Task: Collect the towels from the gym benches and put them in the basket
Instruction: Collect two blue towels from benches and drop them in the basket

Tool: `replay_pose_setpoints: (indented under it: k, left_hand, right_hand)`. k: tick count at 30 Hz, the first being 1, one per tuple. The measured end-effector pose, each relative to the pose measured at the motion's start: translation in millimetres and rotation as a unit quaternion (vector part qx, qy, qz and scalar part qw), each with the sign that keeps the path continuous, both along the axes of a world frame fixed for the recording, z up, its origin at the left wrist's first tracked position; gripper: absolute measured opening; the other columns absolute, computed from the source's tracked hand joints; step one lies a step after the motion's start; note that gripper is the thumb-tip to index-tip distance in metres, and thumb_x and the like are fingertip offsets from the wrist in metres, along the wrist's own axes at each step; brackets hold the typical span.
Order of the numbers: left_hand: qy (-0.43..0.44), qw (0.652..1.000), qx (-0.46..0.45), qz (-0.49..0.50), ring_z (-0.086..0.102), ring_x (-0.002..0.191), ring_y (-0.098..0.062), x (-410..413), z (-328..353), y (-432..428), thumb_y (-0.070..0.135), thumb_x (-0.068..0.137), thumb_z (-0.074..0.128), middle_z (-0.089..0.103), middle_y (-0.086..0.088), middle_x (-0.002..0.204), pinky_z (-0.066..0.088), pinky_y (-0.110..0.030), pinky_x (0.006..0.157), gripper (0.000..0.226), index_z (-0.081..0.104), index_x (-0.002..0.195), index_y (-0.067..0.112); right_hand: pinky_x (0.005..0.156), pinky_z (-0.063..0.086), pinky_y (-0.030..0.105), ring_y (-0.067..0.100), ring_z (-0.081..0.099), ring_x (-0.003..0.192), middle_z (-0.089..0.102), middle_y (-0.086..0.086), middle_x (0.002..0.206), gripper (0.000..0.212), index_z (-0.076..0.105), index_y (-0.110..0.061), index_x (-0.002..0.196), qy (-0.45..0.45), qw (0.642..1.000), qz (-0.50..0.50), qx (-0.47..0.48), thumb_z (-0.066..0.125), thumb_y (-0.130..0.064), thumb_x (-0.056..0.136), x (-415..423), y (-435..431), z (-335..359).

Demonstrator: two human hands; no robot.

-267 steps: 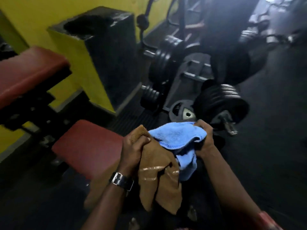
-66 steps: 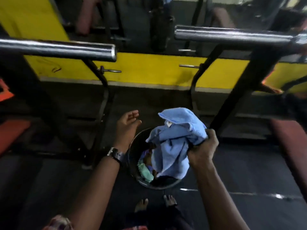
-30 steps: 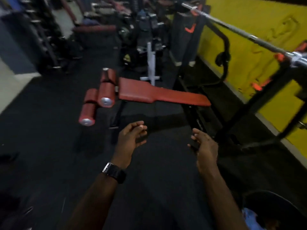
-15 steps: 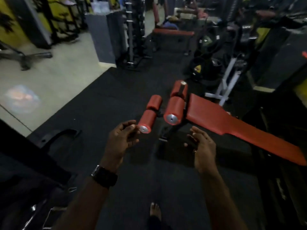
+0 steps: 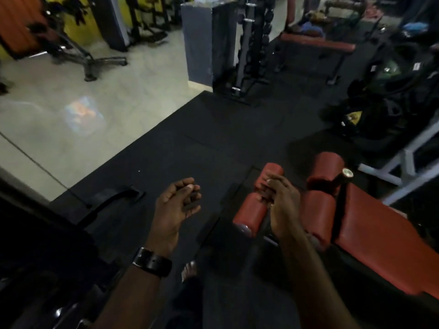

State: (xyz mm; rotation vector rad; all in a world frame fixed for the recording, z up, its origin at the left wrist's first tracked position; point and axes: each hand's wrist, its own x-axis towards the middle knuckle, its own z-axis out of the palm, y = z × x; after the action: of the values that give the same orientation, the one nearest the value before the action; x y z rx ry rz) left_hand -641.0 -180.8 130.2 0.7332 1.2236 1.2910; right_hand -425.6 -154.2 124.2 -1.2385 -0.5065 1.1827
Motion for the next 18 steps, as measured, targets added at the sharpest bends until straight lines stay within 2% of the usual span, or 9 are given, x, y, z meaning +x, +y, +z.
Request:
replay_pose_setpoints:
  k: [3,6,9,13,16,18]
  left_hand:
    - [-0.006,1.000,0.012,-0.011,0.069,0.085,-0.014,-11,-4,87,0.011,0.096,0.054,0.074,0.003,0.090,0.056,-0.036,0.079,0.018,0.069,0.100,0.021]
    - [-0.007,1.000,0.017,-0.022,0.069,0.084,-0.013,-24,1,181,0.012,0.096,0.055,0.074,0.002,0.090,0.056,-0.035,0.077,0.018,0.069,0.100,0.021]
    - [-0.002,0.999,0.029,-0.040,0.069,0.077,-0.013,-30,16,265,0.014,0.096,0.056,0.073,0.004,0.077,0.057,-0.033,0.071,0.015,0.069,0.091,0.019]
    - [-0.006,0.998,0.038,-0.049,0.058,0.054,-0.008,-20,30,377,0.019,0.095,0.058,0.055,0.005,0.055,0.054,-0.032,0.058,0.028,0.059,0.067,0.018]
    - [0.020,0.995,0.060,-0.073,0.046,0.046,-0.006,-1,31,447,0.024,0.095,0.059,0.042,0.009,0.049,0.048,-0.026,0.048,0.043,0.051,0.053,0.025]
    - [0.035,0.992,0.083,-0.093,0.036,0.044,-0.006,19,27,504,0.022,0.095,0.058,0.034,0.010,0.049,0.039,-0.024,0.045,0.047,0.043,0.051,0.026]
  right_hand:
    - [0.062,0.051,0.031,0.023,0.064,0.088,0.067,0.012,0.110,0.024,0.065,-0.008,0.109,-0.009,1.000,0.003,0.007,0.050,-0.001,0.091,-10,78,1]
    - [0.061,0.051,0.030,0.018,0.068,0.081,0.070,0.011,0.105,0.023,0.068,-0.010,0.103,-0.033,0.999,-0.009,0.004,0.050,-0.002,0.091,-17,155,13]
    - [0.061,0.051,0.030,0.019,0.066,0.077,0.071,0.012,0.098,0.022,0.068,-0.007,0.104,-0.051,0.998,-0.031,0.022,0.049,-0.002,0.092,-17,218,30]
    - [0.055,0.051,0.029,0.019,0.064,0.067,0.072,0.005,0.077,0.020,0.070,-0.011,0.090,-0.067,0.996,-0.048,0.040,0.051,-0.006,0.092,-6,304,44]
    - [0.058,0.050,0.033,0.021,0.064,0.067,0.070,0.006,0.072,0.022,0.069,-0.013,0.080,-0.070,0.994,-0.065,0.050,0.051,-0.011,0.093,8,362,43]
    - [0.059,0.049,0.035,0.020,0.064,0.065,0.068,0.006,0.069,0.024,0.069,-0.014,0.075,-0.067,0.993,-0.075,0.059,0.052,-0.014,0.093,24,415,35]
